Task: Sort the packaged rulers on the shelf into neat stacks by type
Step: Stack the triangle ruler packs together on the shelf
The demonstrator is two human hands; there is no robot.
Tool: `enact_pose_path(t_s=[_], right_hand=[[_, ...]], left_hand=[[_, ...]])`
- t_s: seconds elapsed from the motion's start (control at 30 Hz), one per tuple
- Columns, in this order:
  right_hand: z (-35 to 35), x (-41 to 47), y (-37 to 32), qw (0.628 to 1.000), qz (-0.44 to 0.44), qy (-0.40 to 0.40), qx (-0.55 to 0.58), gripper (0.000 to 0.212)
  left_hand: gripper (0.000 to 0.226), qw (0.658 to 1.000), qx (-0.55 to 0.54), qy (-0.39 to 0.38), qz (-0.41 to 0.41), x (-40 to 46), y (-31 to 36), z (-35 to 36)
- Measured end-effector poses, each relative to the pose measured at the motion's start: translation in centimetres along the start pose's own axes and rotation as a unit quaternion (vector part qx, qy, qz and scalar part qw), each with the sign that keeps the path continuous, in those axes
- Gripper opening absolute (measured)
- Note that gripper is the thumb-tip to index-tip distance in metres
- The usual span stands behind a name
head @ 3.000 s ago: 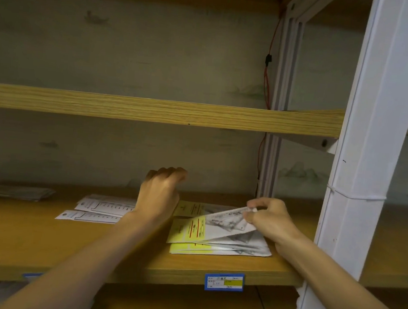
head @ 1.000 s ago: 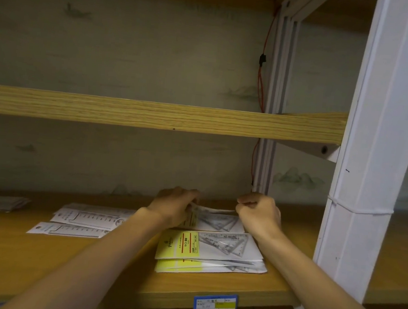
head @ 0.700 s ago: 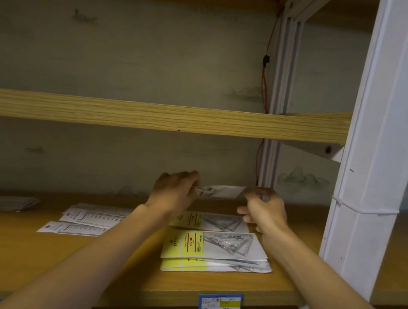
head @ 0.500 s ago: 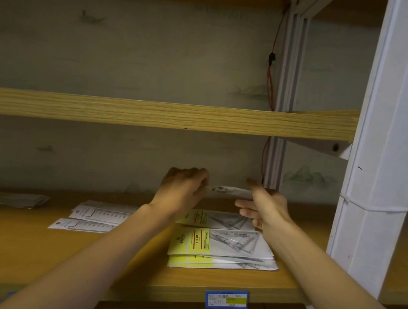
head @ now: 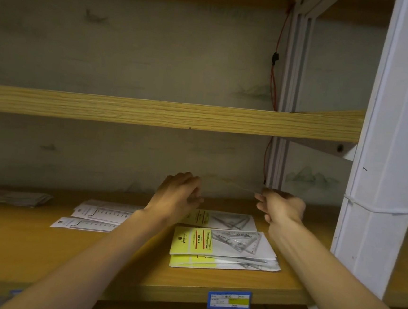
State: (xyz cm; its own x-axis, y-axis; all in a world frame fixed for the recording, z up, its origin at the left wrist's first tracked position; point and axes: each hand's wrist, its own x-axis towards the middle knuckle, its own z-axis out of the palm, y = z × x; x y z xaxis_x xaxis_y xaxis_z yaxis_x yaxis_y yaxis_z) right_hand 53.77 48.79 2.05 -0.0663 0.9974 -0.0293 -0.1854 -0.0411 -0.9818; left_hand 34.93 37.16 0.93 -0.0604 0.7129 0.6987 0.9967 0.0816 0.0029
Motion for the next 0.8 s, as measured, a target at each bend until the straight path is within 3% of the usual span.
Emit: enact_pose_path(t_s=[0.17,0.37,0.6,0.8], right_hand=[[-0.1,-0.1,-0.4,1.0,-0.024,0.0,0.016,0.019],[0.2,-0.3,-0.3,0.999,-0.037,-0.011,0.018,0.017],[-0.1,0.0,-0.1,0.998,-0.052,-0.013,0.022,0.014],[-0.1,0.2,0.2,0.999,-0.048,-0.009,0.017,0.006]], left_hand=[[0.018,0.989,-0.058,-0.134,0.002,0.8,-0.1,1.3],[0.035,0.954,-0.098,-0.283,-0.033,2.3,0.9,2.5],[0.041,0.933,-0.1,-0.341,-0.062,2.9,0.8,4.2],[0.039,0.932,-0.108,-0.341,-0.062,2.9,0.6,4.5]])
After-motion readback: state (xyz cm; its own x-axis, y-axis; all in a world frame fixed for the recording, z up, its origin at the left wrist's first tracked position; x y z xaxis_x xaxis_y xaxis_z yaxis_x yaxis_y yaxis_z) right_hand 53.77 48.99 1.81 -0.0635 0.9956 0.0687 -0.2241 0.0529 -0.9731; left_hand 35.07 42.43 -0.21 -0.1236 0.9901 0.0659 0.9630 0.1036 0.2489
